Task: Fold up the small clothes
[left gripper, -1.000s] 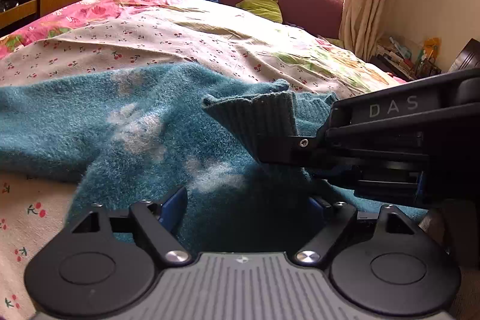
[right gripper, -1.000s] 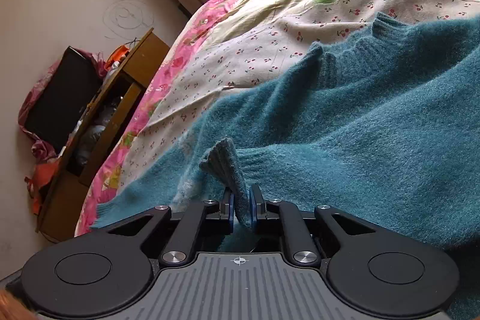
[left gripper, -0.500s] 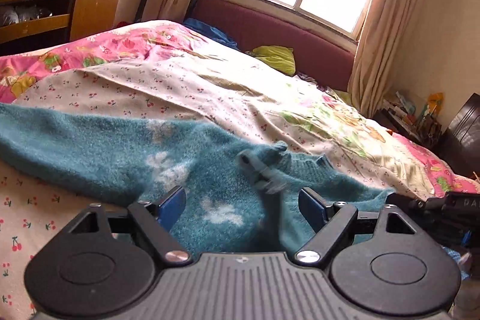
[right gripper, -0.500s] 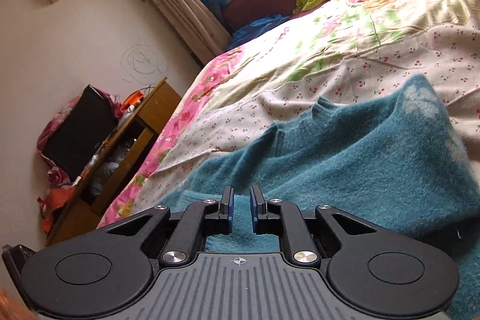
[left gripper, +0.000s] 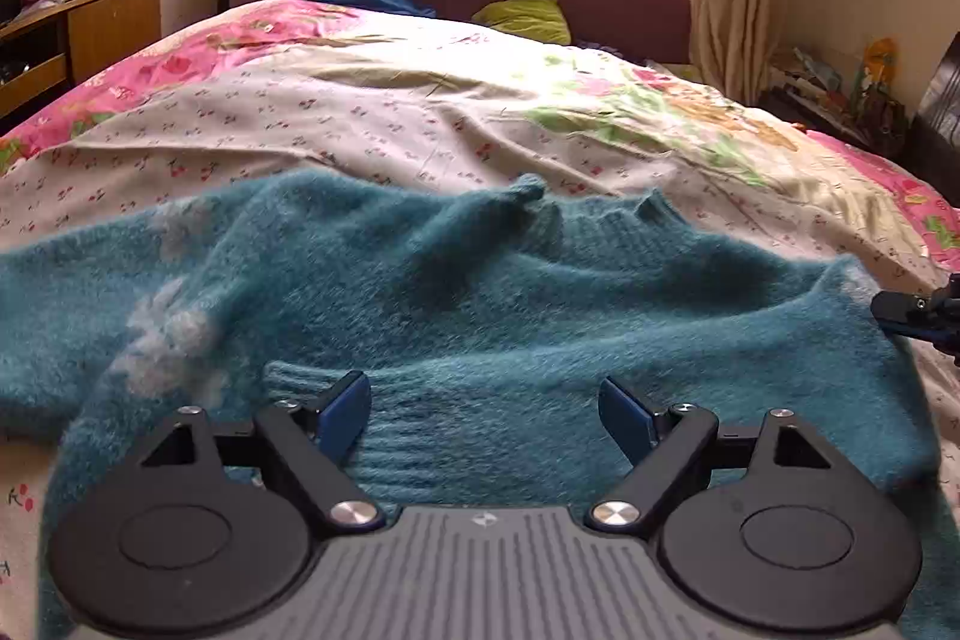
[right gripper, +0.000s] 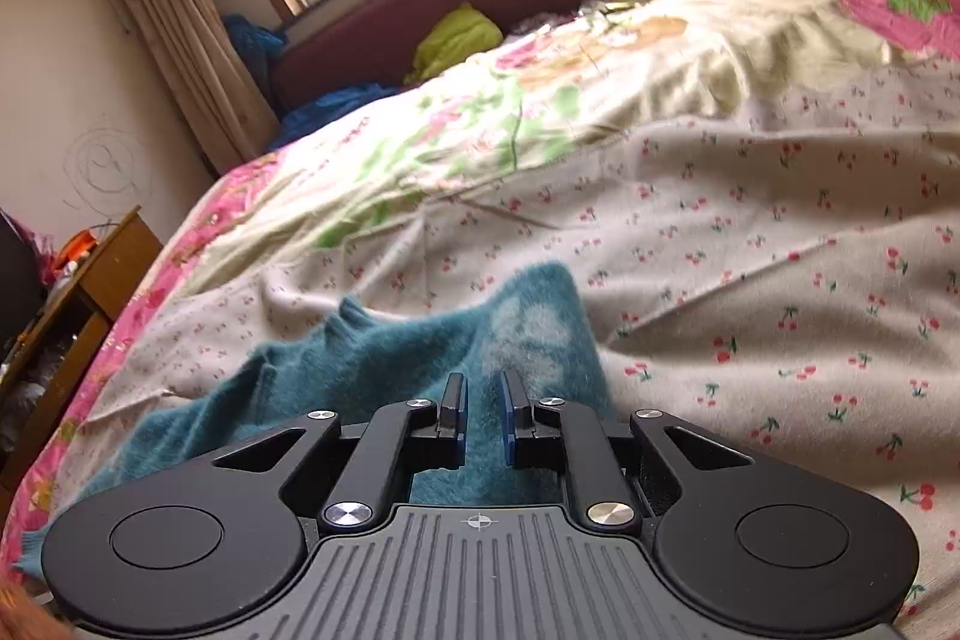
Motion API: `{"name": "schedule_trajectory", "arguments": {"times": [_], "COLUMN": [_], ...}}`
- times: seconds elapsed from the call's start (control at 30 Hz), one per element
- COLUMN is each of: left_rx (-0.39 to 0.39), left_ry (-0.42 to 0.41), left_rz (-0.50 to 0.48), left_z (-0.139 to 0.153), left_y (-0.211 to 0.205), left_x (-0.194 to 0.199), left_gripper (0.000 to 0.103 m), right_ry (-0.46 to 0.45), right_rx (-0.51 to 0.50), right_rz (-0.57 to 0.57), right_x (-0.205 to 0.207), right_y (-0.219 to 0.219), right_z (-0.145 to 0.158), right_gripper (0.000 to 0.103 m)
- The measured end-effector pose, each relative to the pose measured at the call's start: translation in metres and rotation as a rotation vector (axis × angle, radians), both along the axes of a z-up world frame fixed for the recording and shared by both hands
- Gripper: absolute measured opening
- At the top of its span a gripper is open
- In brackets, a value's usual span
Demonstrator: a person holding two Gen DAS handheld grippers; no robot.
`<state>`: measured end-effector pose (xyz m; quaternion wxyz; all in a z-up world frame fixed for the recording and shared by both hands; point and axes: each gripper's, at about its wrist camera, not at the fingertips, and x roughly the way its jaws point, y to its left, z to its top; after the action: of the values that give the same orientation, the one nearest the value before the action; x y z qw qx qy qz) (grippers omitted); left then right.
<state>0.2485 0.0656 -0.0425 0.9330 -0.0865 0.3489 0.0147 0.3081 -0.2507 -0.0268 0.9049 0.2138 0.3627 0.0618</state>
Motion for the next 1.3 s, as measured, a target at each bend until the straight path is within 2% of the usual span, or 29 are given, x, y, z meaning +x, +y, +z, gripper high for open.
{"name": "schedule_trajectory", "arguments": {"times": [0.03,0.1,0.17,0.23,0.37,0.5,0.57,0.67,0.7,0.77,0.8,0.93,1.0,1.07,1.2,1.3], "left_rx": [-0.003,0.011,0.041,0.051,-0.001,-0.023,-0.022,-0.017,-0.020,-0.030,-0.036,-0.010,0.004,0.002,-0.017,-0.009], "left_ry": [-0.017,-0.046,-0.049,-0.062,-0.106,-0.128,-0.120,-0.105,-0.101,-0.099,-0.101,-0.096,-0.093,-0.091,-0.092,-0.088], "left_rz": [-0.007,-0.019,-0.021,-0.013,0.026,0.069,0.075,0.092,0.099,0.110,0.109,0.094,0.086,0.084,0.099,0.118], "left_z": [-0.005,-0.006,-0.006,-0.003,0.007,0.014,0.012,0.008,0.007,0.006,0.006,0.002,0.002,0.002,0.007,0.009], "left_y": [0.006,0.009,0.005,0.003,0.013,0.027,0.031,0.036,0.038,0.041,0.042,0.038,0.036,0.036,0.042,0.048], "left_x": [-0.005,-0.013,-0.015,-0.018,-0.026,-0.027,-0.027,-0.028,-0.028,-0.027,-0.028,-0.028,-0.027,-0.027,-0.031,-0.036], "left_gripper": [0.085,0.085,0.085,0.085,0.086,0.088,0.088,0.088,0.088,0.088,0.088,0.090,0.090,0.090,0.090,0.090], "right_ry": [0.043,0.038,-0.013,-0.026,-0.095,-0.063,-0.064,-0.061,-0.068,-0.076,-0.058,-0.045,-0.059,-0.059,-0.066,-0.105], "right_rx": [0.024,0.026,-0.089,-0.077,-0.078,-0.098,-0.120,-0.110,-0.123,-0.162,-0.185,-0.196,-0.246,-0.253,-0.179,-0.193], "right_rz": [0.016,0.046,0.069,0.072,0.048,0.017,-0.005,-0.053,-0.065,-0.070,-0.066,0.054,0.089,0.100,0.101,0.196], "right_x": [0.002,-0.007,-0.015,-0.018,-0.014,0.005,0.012,0.021,0.022,0.027,0.029,0.019,0.012,0.011,0.006,-0.002], "right_y": [0.002,0.010,0.025,0.025,0.016,0.012,0.011,0.005,0.003,0.003,0.005,0.022,0.033,0.034,0.027,0.044], "right_z": [-0.013,-0.025,-0.021,-0.012,0.012,0.016,0.015,0.012,0.011,0.007,0.003,-0.009,-0.012,-0.012,0.004,0.016], "right_gripper": [0.014,0.014,0.014,0.014,0.014,0.014,0.021,0.025,0.025,0.035,0.035,0.035,0.035,0.035,0.035,0.035]}}
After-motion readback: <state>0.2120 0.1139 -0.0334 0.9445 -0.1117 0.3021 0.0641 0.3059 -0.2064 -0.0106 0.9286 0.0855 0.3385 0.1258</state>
